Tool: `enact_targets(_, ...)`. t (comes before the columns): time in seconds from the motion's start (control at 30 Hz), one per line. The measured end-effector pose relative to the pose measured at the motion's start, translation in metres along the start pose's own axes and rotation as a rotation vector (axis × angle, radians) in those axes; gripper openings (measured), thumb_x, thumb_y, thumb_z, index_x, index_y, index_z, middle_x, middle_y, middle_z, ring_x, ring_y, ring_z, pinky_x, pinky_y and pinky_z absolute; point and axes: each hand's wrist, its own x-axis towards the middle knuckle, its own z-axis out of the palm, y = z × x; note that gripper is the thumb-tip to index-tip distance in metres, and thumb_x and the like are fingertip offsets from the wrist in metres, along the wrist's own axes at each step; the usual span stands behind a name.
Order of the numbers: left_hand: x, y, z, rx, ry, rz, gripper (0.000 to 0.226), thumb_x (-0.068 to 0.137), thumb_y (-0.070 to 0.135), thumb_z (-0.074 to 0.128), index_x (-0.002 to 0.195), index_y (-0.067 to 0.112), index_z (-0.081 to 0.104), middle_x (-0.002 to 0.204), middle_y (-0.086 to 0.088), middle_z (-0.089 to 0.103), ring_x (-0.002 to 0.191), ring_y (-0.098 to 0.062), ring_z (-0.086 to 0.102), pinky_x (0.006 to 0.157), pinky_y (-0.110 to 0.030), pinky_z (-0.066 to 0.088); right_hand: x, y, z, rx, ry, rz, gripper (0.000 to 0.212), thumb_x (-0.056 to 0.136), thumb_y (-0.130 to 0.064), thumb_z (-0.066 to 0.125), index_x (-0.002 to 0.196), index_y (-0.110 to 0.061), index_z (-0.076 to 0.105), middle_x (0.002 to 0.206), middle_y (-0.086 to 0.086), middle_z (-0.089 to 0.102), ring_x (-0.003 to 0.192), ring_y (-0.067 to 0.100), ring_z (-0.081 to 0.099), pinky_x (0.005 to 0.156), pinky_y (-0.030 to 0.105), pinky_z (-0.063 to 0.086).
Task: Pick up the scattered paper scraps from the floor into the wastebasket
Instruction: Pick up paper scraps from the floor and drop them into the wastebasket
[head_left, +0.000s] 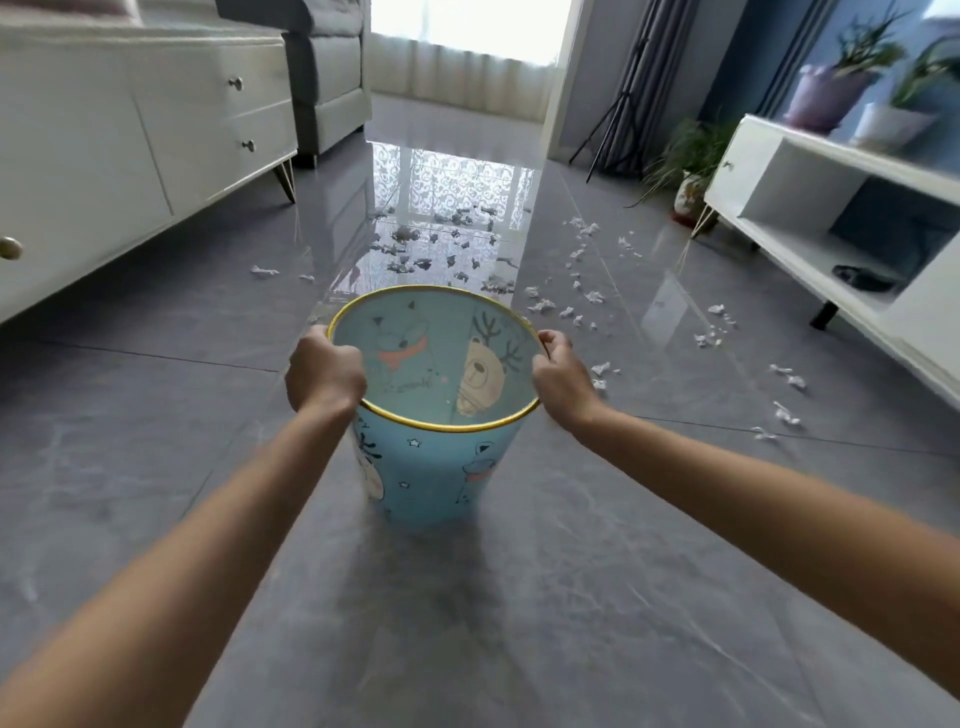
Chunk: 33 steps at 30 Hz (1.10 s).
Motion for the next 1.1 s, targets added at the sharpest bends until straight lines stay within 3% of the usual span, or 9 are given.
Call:
enact_targets(0.1, -0.023, 0.039, 0.034, -0.114, -0.061, -0.006, 0.031, 0.074, 0.007, 0.042, 0.096, 0.006, 0.064, 0.104, -0.023, 0.066, 0.099, -0.042, 0.061, 0.086, -0.039, 0.051, 0.003, 0.043, -0.067, 0.268, 0.172, -0.105, 0.034, 0.085, -0.033, 0.031, 0.108, -0.022, 0.055, 0.092, 0.002, 0.066, 0.09, 0.024, 0.064, 0.079, 0.035, 0.05)
enact_targets(0.2, -0.039, 0.07, 0.089, -0.243, -0.125, -0.055, 0.038, 0.057, 0.011, 0.034, 0.081, 0.008, 0.063, 0.094, -0.028, 0.066, 0.087, -0.042, 0.066, 0.078, -0.056, 0.056, -0.004, 0.135, -0.119, 0.241, 0.431, -0.069, 0.042, 0.086, -0.029, 0.029, 0.116, -0.011, 0.051, 0.104, 0.007, 0.067, 0.088, 0.02, 0.062, 0.074, 0.011, 0.042)
enact_targets(0.3, -0.061, 0.094, 0.141, -0.277, -0.188, -0.064, 0.029, 0.057, 0.008, 0.034, 0.07, 0.009, 0.059, 0.078, -0.019, 0.058, 0.072, -0.034, 0.061, 0.069, -0.062, 0.056, -0.012, 0.246, -0.15, -0.037, 0.631, 0.264, 0.065, 0.076, -0.035, 0.036, 0.13, 0.0, 0.042, 0.129, 0.023, 0.052, 0.119, 0.035, 0.047, 0.1, 0.032, 0.035)
enact_targets(0.4, -0.085, 0.112, 0.196, -0.274, -0.273, -0.058, 0.017, 0.06, 0.003, 0.04, 0.061, 0.011, 0.055, 0.08, -0.016, 0.058, 0.074, -0.034, 0.061, 0.068, -0.064, 0.055, -0.038, 0.348, -0.171, -0.267, 0.59, 0.684, 0.087, 0.079, -0.046, 0.058, 0.142, 0.003, 0.023, 0.145, 0.033, 0.024, 0.137, 0.044, 0.019, 0.113, 0.046, 0.012)
enact_targets(0.57, -0.116, 0.142, 0.226, -0.271, -0.263, -0.021, 0.03, 0.072, -0.012, 0.047, 0.07, 0.016, 0.061, 0.087, -0.015, 0.057, 0.08, -0.025, 0.054, 0.076, -0.042, 0.052, -0.022, 0.397, -0.195, -0.286, 0.636, 0.798, 0.104, 0.076, -0.047, 0.066, 0.145, 0.004, 0.008, 0.151, 0.03, 0.01, 0.143, 0.039, 0.007, 0.117, 0.043, 0.002)
enact_targets(0.73, -0.121, 0.146, 0.239, -0.295, -0.275, 0.049, 0.04, 0.077, -0.018, 0.043, 0.097, 0.013, 0.059, 0.067, -0.003, 0.051, 0.057, -0.019, 0.046, 0.037, -0.014, 0.042, 0.049, 0.398, -0.198, -0.188, 0.476, 0.619, 0.112, 0.076, -0.057, 0.064, 0.146, 0.002, 0.001, 0.154, 0.025, 0.009, 0.144, 0.033, 0.009, 0.117, 0.038, 0.005)
enact_targets(0.83, -0.116, 0.145, 0.242, -0.269, -0.292, 0.048, 0.043, 0.076, -0.018, 0.042, 0.101, 0.013, 0.06, 0.069, -0.002, 0.053, 0.057, -0.019, 0.048, 0.046, -0.021, 0.046, 0.069, 0.402, -0.195, -0.475, 0.28, 0.488, 0.092, 0.082, -0.058, 0.055, 0.146, -0.005, 0.015, 0.152, 0.021, 0.017, 0.141, 0.032, 0.017, 0.114, 0.04, 0.014)
enact_targets(0.97, -0.107, 0.142, 0.248, -0.26, -0.337, 0.058, 0.048, 0.075, -0.018, 0.043, 0.106, 0.013, 0.061, 0.07, -0.002, 0.054, 0.059, -0.02, 0.05, 0.051, -0.025, 0.048, 0.062, 0.403, -0.195, -0.786, 0.21, 0.26, 0.041, 0.096, -0.036, 0.04, 0.126, -0.008, 0.043, 0.125, 0.02, 0.046, 0.108, 0.038, 0.051, 0.085, 0.042, 0.043)
enact_targets(1.1, -0.1, 0.139, 0.254, -0.257, -0.394, 0.068, 0.042, 0.074, -0.018, 0.041, 0.093, 0.012, 0.064, 0.073, -0.005, 0.057, 0.08, -0.029, 0.056, 0.066, -0.037, 0.049, 0.051, 0.404, -0.205, -0.852, 0.089, 0.199, 0.035, 0.1, -0.032, 0.033, 0.11, -0.005, 0.053, 0.107, 0.018, 0.064, 0.097, 0.037, 0.063, 0.075, 0.039, 0.049)
